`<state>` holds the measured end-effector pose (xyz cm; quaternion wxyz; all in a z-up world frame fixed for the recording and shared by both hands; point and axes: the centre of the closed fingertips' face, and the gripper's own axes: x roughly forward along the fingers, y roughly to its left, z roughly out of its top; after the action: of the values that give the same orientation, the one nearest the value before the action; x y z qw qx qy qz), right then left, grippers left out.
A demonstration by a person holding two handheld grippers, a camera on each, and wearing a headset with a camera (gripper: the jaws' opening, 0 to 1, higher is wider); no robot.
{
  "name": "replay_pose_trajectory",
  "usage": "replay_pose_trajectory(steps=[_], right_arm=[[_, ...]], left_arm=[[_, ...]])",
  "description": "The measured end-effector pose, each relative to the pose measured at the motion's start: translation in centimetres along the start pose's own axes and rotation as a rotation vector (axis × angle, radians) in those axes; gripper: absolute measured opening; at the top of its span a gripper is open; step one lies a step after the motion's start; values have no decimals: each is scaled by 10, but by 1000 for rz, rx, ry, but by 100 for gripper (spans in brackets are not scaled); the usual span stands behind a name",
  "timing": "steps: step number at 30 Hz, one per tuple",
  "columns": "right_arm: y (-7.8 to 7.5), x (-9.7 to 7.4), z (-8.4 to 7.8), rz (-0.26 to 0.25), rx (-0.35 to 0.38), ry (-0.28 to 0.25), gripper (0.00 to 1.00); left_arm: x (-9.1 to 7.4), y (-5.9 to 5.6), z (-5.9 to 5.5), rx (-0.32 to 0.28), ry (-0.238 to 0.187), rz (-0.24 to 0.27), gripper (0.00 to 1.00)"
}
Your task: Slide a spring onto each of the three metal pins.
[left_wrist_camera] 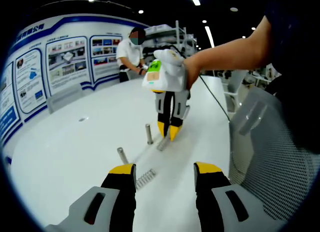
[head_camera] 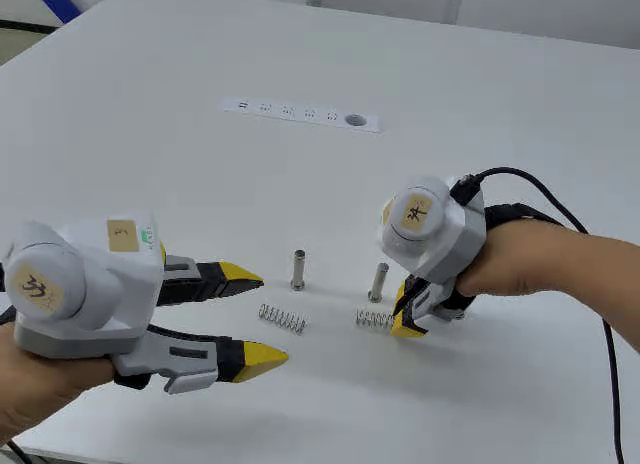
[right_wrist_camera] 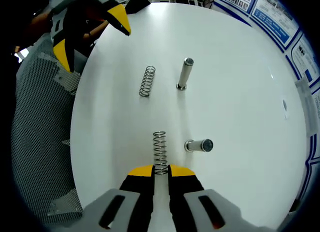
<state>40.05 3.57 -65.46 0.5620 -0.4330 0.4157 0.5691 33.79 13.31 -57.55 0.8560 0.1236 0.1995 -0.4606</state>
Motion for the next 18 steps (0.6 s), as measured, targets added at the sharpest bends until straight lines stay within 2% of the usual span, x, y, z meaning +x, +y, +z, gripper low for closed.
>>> replay_pose_trajectory(steps=[9, 18], right_arm=[[21, -32, 26, 6, -67, -42, 11], [34, -45, 44, 7, -130, -53, 11]], left_arm=[[16, -9, 8, 35, 2, -48, 44], [25, -12, 9, 55, 8, -78, 42]])
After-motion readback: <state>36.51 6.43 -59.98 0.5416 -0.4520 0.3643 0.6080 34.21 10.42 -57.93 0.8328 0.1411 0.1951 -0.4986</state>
